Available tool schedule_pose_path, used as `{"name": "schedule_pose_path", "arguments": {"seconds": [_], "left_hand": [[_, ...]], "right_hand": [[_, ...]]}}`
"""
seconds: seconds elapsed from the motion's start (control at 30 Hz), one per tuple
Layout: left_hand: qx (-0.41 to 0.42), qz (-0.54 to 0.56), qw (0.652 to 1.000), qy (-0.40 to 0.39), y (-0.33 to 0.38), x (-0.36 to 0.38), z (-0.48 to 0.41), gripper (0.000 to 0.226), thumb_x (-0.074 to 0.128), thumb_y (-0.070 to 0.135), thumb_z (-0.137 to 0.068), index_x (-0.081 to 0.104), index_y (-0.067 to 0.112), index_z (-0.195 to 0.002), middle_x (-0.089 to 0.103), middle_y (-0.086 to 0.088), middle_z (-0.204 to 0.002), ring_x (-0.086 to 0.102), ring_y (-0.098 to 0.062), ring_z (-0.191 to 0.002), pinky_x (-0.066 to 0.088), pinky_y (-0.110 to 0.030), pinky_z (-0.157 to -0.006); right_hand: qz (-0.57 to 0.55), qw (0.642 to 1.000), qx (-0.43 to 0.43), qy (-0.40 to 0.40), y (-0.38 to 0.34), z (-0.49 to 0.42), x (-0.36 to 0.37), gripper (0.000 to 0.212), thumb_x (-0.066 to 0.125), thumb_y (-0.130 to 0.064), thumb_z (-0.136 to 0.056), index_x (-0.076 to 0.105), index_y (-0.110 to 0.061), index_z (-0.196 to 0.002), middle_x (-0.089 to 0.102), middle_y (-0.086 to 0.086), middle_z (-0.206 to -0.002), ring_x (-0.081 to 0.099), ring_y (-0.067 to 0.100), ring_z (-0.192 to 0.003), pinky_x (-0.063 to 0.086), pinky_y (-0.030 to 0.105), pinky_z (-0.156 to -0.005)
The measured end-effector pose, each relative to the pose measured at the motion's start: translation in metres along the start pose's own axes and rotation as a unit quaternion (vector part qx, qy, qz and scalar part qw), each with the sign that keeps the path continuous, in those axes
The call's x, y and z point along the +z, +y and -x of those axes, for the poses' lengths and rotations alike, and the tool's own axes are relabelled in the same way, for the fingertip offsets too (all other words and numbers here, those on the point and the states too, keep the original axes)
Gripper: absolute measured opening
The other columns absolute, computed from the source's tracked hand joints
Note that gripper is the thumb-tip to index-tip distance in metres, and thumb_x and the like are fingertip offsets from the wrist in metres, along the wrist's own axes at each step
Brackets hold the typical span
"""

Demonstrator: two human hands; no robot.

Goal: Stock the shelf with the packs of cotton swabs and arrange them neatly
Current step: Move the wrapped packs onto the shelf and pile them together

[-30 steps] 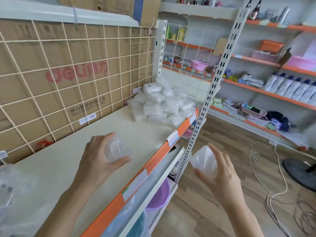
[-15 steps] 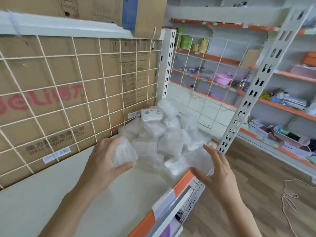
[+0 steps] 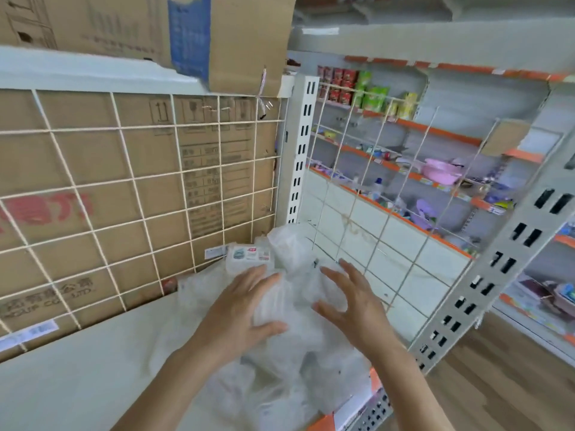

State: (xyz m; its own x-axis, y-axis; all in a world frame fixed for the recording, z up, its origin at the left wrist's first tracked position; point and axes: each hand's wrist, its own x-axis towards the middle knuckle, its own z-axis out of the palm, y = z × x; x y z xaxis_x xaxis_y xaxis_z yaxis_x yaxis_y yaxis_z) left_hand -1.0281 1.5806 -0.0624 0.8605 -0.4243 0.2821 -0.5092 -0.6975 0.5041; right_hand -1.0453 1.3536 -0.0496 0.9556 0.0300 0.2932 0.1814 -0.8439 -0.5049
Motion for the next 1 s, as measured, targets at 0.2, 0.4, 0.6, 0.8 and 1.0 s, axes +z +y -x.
{"name": "schedule_pose_path", "arguments": {"seconds": [0.2,0.4,0.6,0.8,1.0], "left_hand": [[0.044,0.025,0.999,0.006,0.003,0.010,-0.014,0.058,0.037,0.067,-0.086,0.020,0.048,-0.138,0.010,0.027,-0.151,-0.004,0.015,-0.137,0.010,-0.013,-0.110],[0.077,0.001,0.997,0.032,0.001,0.012,-0.012,0.057,0.038,0.059,-0.089,0.027,0.043,-0.142,0.015,0.020,-0.154,0.000,0.007,-0.141,0.000,-0.010,-0.110],[0.091,-0.018,0.990,0.103,-0.011,-0.008,0.018,0.055,0.031,0.063,-0.093,0.033,0.038,-0.142,0.026,0.013,-0.152,0.012,0.001,-0.141,0.011,-0.019,-0.113],[0.064,-0.032,0.991,0.116,-0.032,-0.039,0.072,0.055,0.032,0.061,-0.093,0.045,0.029,-0.136,0.039,0.006,-0.146,0.028,-0.008,-0.137,0.024,-0.030,-0.109],[0.011,-0.063,0.992,0.111,-0.060,-0.087,0.161,0.067,0.024,0.068,-0.090,0.050,0.025,-0.134,0.043,0.009,-0.141,0.035,-0.008,-0.131,0.029,-0.028,-0.106]], "right_hand": [[-0.027,0.999,-0.029,-0.006,0.006,-0.033,0.013,0.047,0.054,-0.029,-0.094,0.040,-0.038,-0.138,0.019,-0.003,-0.156,0.010,0.010,-0.144,0.028,0.023,-0.104],[-0.035,0.999,-0.040,0.003,0.005,-0.029,0.009,0.050,0.055,-0.027,-0.093,0.038,-0.032,-0.140,0.022,-0.004,-0.154,0.011,0.011,-0.144,0.021,0.029,-0.112],[-0.035,0.996,-0.035,0.074,-0.003,-0.001,-0.004,0.047,0.052,-0.037,-0.086,0.054,-0.022,-0.131,0.045,0.003,-0.141,0.039,0.020,-0.133,0.035,0.033,-0.102],[-0.013,0.996,-0.009,0.084,-0.019,0.048,-0.009,0.039,0.062,-0.024,-0.089,0.057,-0.018,-0.127,0.050,0.007,-0.136,0.045,0.024,-0.128,0.037,0.034,-0.099],[-0.027,0.994,0.029,0.098,-0.065,0.117,0.003,0.036,0.058,-0.031,-0.089,0.059,-0.023,-0.124,0.051,0.002,-0.134,0.045,0.022,-0.126,0.040,0.041,-0.095]]}}
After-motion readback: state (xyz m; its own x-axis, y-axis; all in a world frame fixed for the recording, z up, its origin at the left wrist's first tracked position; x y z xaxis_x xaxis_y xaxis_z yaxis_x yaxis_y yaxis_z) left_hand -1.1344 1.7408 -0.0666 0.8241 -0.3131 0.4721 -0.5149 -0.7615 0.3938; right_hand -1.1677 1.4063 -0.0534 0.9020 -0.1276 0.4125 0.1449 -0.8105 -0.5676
